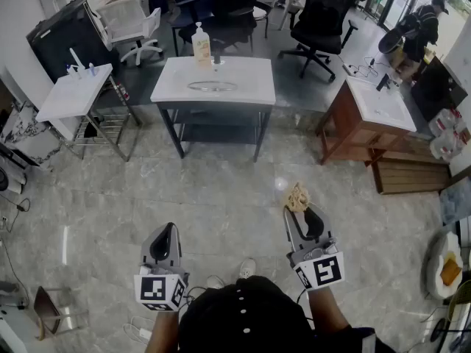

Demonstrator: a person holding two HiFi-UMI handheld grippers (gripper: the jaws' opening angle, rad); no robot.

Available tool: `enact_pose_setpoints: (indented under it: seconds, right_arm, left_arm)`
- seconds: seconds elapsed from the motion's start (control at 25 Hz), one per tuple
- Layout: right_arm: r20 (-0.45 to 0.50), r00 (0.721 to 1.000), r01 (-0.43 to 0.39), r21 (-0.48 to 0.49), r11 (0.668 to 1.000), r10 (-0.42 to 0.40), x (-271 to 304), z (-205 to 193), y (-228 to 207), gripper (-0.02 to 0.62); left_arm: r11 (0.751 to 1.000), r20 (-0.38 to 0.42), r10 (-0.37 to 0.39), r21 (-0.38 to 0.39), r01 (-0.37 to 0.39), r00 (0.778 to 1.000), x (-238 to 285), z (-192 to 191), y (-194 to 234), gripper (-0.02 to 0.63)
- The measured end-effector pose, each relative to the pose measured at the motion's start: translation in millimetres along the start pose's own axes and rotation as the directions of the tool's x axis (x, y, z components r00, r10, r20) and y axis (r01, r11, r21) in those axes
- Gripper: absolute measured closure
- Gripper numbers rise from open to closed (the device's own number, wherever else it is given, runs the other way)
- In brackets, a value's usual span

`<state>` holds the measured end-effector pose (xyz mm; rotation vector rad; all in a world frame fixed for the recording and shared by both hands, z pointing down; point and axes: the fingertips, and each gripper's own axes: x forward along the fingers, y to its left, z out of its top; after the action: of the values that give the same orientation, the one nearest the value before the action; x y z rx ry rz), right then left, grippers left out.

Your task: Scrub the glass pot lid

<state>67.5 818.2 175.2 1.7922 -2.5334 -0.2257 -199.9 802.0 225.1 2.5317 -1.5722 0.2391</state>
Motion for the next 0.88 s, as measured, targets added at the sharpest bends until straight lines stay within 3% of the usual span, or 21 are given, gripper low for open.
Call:
enact_pose_setpoints:
  seconds: [0.64, 0.88]
  right_arm:
    - [0.016, 1.0, -0.021, 0.015, 1.0, 0.02, 14, -3, -24, 0.466]
    - [0.049, 0.997, -0.065, 0.035, 0.997, 0.063, 23, -7, -40, 0.466]
  left_arm:
    - [1.0, -0.007, 0.021, 0.007, -0.021, 1.0, 23, 5, -11, 0.58]
    - [0.999, 0.007, 0.049, 0.013, -0.05, 0.999, 40, 12, -21, 0.581]
